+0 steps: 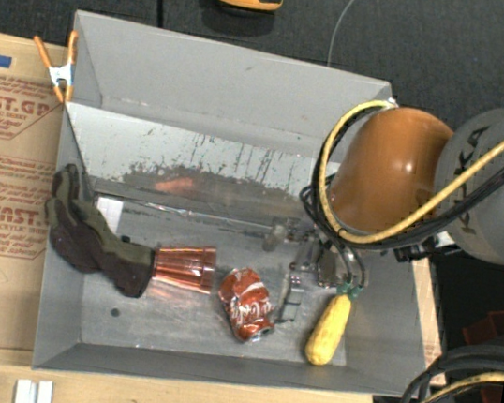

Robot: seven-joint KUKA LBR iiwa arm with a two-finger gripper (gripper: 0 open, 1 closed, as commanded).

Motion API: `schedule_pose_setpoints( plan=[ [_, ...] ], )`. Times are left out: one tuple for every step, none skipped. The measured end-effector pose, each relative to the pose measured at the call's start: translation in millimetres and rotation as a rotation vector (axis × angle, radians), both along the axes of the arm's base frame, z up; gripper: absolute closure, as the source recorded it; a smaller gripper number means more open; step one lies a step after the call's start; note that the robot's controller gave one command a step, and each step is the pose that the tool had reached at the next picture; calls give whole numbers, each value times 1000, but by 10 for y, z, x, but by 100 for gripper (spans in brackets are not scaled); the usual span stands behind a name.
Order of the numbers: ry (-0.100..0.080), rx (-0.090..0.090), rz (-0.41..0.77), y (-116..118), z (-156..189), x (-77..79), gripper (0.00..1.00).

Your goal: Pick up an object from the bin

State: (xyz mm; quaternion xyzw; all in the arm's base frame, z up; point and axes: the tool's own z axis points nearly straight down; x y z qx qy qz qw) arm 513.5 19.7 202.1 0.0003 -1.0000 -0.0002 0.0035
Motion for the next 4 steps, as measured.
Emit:
schedule_pose_setpoints(
  plan=[
    [-8,0,0,0,45,16,0],
    [-13,0,76,-22,-527,67,0],
    [-3,5,25,-93,-1262,70,100],
    [-3,5,25,-93,-1262,70,100]
  ],
)
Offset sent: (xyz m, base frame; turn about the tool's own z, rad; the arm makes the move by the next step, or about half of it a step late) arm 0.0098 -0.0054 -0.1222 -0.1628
